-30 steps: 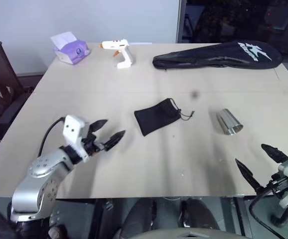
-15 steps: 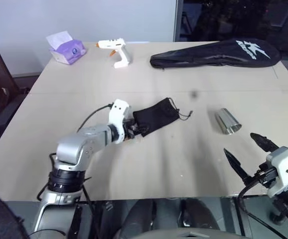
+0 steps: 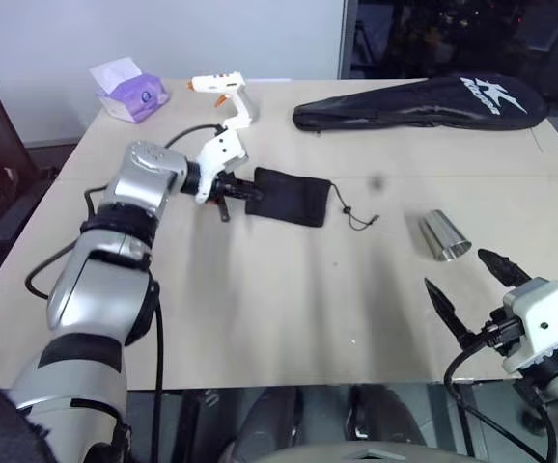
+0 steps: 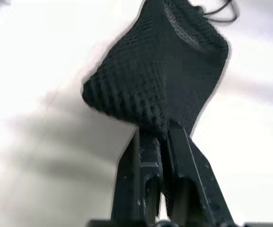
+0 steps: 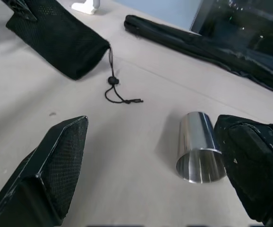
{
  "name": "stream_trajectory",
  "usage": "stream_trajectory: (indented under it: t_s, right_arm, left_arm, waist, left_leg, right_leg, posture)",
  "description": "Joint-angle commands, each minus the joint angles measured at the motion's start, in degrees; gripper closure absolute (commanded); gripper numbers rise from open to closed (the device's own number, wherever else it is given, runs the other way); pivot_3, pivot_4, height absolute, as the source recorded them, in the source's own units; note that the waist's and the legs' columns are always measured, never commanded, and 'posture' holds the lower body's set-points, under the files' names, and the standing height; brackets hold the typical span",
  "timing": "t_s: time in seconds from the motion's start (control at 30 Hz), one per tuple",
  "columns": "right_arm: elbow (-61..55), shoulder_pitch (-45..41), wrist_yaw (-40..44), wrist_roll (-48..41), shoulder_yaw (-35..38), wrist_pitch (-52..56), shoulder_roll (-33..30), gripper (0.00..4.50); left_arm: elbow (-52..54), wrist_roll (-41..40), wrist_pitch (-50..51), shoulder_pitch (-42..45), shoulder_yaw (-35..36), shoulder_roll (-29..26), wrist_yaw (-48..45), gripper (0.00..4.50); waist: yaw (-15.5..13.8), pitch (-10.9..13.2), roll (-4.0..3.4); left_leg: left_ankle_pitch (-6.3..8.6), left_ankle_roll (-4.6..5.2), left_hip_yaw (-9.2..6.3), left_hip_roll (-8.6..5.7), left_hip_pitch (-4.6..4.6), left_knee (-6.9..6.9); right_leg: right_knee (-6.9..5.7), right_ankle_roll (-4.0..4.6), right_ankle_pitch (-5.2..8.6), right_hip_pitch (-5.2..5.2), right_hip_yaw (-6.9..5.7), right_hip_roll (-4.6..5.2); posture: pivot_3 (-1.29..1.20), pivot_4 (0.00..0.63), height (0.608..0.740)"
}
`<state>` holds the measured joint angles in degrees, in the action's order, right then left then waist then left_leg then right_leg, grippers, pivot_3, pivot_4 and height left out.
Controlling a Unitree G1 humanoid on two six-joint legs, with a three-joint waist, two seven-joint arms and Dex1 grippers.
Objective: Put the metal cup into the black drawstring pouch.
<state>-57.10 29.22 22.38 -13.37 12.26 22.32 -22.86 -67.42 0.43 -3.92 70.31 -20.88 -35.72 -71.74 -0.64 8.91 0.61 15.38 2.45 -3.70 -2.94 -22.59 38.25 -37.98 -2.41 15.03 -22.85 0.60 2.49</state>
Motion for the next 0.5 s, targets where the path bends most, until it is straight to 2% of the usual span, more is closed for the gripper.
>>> stream_trajectory:
  t_s: [0.03, 0.17, 0.27, 0.37, 0.43, 0.5]
  right_arm:
    - [-2.16, -0.98, -0.93, 1.02, -1.30, 0.48, -0.52, 0.00]
    - [-2.89, -1.46, -2.27, 1.46, -2.84, 0.85, -0.33, 0.00]
    - [-2.90, -1.20, -3.18, 1.63, -4.01, 0.34, -0.51, 0.00]
    - [-2.90, -1.06, -3.56, 0.70, -3.88, 0.05, -1.27, 0.00]
    - [-2.90, -1.12, -3.12, -0.86, -3.08, 0.10, -2.01, 0.00]
    - [-2.90, -1.16, -1.44, -4.67, -1.61, -0.49, -3.44, 0.00]
  left_arm:
    - [-5.63, 1.97, -0.36, 3.71, 2.89, 0.37, 0.31, 3.14]
    - [-4.52, -1.17, 6.02, 4.02, 8.79, -0.95, -2.16, 1.44]
    - [1.67, -2.08, 10.29, 0.23, 11.93, -2.68, -0.67, 1.44]
    - [21.32, 0.62, 23.77, -8.52, 15.90, -2.49, 17.80, 1.44]
    - [40.65, -1.49, 39.91, -15.59, 16.05, -2.24, 18.11, 1.44]
    - [59.44, -6.22, 60.25, -20.18, 16.67, 3.07, 21.00, 1.44]
  waist:
    - [0.21, 0.03, 0.07]
    - [0.91, 0.20, 0.34]
    - [1.56, 0.20, 0.35]
    - [1.65, 0.20, 0.33]
    - [1.56, 0.20, 0.35]
    - [1.11, 0.23, 0.40]
  left_leg:
    - [0.02, 0.03, 0.00, -0.02, -0.12, 0.03]
    - [0.01, 0.01, 0.00, -0.03, -0.49, 0.06]
    - [0.00, 0.01, 0.01, -0.03, -0.51, 0.07]
    - [0.01, 0.01, 0.08, -0.02, -0.39, 0.06]
    - [0.01, 0.00, 0.05, 0.02, -0.37, 0.07]
    - [0.00, 0.00, 0.06, 0.01, -0.39, 0.12]
  right_leg:
    - [-0.04, -0.03, 0.01, -0.12, 0.01, 0.02]
    - [-0.21, -0.04, 0.01, -0.51, -0.01, 0.05]
    - [-0.27, -0.04, 0.02, -0.56, -0.01, 0.19]
    - [-0.40, -0.04, 0.02, -0.56, 0.22, 0.29]
    - [-0.51, -0.04, 0.02, -0.57, 0.37, 0.36]
    - [-0.59, -0.04, 0.02, -0.59, 0.38, 0.37]
  posture:
    - [0.00, 0.150, 0.740]
    - [0.00, 0.150, 0.740]
    - [0.00, 0.150, 0.740]
    - [0.00, 0.150, 0.740]
    - [0.00, 0.150, 0.740]
    - [0.00, 0.150, 0.740]
